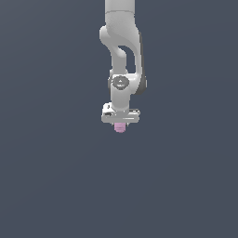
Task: Pick up the object and move it to a goal position.
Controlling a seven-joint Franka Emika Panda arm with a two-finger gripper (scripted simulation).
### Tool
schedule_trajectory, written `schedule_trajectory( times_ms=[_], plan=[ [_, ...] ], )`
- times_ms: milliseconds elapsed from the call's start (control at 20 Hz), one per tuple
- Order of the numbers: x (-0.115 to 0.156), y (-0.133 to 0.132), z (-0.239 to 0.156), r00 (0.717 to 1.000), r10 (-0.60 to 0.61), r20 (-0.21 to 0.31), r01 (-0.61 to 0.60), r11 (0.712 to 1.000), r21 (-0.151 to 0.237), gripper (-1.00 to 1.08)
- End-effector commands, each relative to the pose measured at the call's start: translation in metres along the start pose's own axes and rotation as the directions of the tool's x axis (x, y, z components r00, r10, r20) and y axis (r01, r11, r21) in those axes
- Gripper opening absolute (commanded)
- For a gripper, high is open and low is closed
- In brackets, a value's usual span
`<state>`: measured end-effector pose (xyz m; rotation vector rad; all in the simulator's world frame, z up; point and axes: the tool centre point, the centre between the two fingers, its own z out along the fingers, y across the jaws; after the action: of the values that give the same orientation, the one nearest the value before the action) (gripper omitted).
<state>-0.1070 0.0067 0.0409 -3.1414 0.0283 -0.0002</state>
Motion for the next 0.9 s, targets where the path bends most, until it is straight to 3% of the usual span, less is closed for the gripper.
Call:
schedule_trajectory(
  times_ms=[0, 400, 850],
  plan=[
    [0.0, 0.0, 0.0, 1.0, 0.0, 0.0, 0.0, 1.0, 0.0, -1.0],
    [0.013, -0.012, -0.009, 1.0, 0.0, 0.0, 0.0, 1.0, 0.0, -1.0],
    [0.054, -0.047, -0.038, 1.0, 0.0, 0.0, 0.0, 1.0, 0.0, -1.0]
  ],
)
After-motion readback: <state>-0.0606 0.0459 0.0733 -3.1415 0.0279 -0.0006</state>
